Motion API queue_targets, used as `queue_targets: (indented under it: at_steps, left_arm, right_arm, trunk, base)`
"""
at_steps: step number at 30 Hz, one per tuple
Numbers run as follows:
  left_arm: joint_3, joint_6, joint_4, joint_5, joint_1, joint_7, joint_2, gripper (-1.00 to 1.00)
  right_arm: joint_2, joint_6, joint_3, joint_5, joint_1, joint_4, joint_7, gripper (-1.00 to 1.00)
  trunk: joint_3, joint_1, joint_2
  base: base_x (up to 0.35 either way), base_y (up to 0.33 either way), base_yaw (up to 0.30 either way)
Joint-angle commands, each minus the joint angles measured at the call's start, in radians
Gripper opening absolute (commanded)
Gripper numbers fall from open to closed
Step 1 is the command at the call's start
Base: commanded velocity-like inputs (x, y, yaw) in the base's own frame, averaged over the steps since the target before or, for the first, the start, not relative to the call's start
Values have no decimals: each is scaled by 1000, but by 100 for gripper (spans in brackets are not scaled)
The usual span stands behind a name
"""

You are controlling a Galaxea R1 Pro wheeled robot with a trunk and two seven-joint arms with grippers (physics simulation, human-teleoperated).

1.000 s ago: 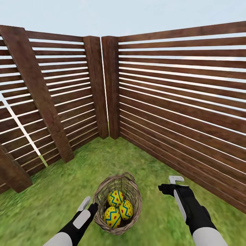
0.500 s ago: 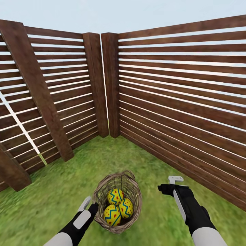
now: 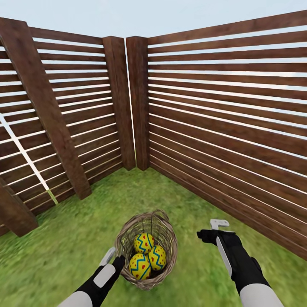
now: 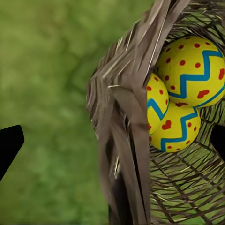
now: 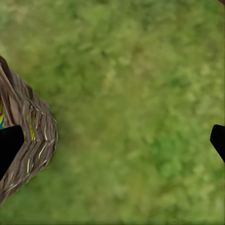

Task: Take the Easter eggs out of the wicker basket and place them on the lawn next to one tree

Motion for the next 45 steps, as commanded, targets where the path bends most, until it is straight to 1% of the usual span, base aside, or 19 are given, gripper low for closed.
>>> queue_targets:
  at_steps: [1,9,11,16,22,28,29,36,38,42,45]
  left_arm:
    - [3,2,-2,2,0,5,-1,100]
    - [3,2,-3,2,0,1,1,100]
    - [3,2,-2,2,0,-24,1,100]
    - [3,2,-2,2,0,-44,1,100]
    - [4,1,1,2,0,-64,2,100]
    - [4,1,3,2,0,-66,2,100]
    - [4,1,4,2,0,-66,3,-100]
    - [6,-1,5,4,0,-66,10,-100]
    - [6,-1,28,4,0,-66,11,-100]
    - [6,-2,34,4,0,-66,11,-100]
    - [8,-1,31,4,0,-66,12,-100]
  right_arm:
    - [0,5,-1,8,-1,-1,6,100]
    - [0,5,-1,8,0,-1,7,100]
    - [0,5,-1,8,0,-1,6,100]
    - [0,5,-1,8,0,-1,6,100]
    - [-1,5,-2,8,-1,0,6,100]
    - [-1,5,-3,6,0,1,6,100]
    - [-1,5,-3,6,-1,2,6,100]
    - [-3,5,-3,6,0,2,6,100]
    - [-4,5,-3,6,0,2,6,100]
    - [-4,5,-4,6,0,2,6,100]
    - [-1,5,-3,6,0,2,6,100]
  trunk:
    - [-4,4,-8]
    - [-29,34,-64]
    - [-35,42,-78]
    - [-51,61,-113]
    - [-51,61,-113]
    - [-51,61,-113]
    - [-51,61,-113]
    - [-51,61,-113]
    - [-51,61,-113]
    - [-51,61,-113]
    - [-42,50,-92]
  base:
    - [0,0,0]
    - [0,0,0]
    - [0,0,0]
    - [0,0,0]
    - [0,0,0]
    - [0,0,0]
    - [0,0,0]
    - [0,0,0]
    - [0,0,0]
    - [0,0,0]
    - [0,0,0]
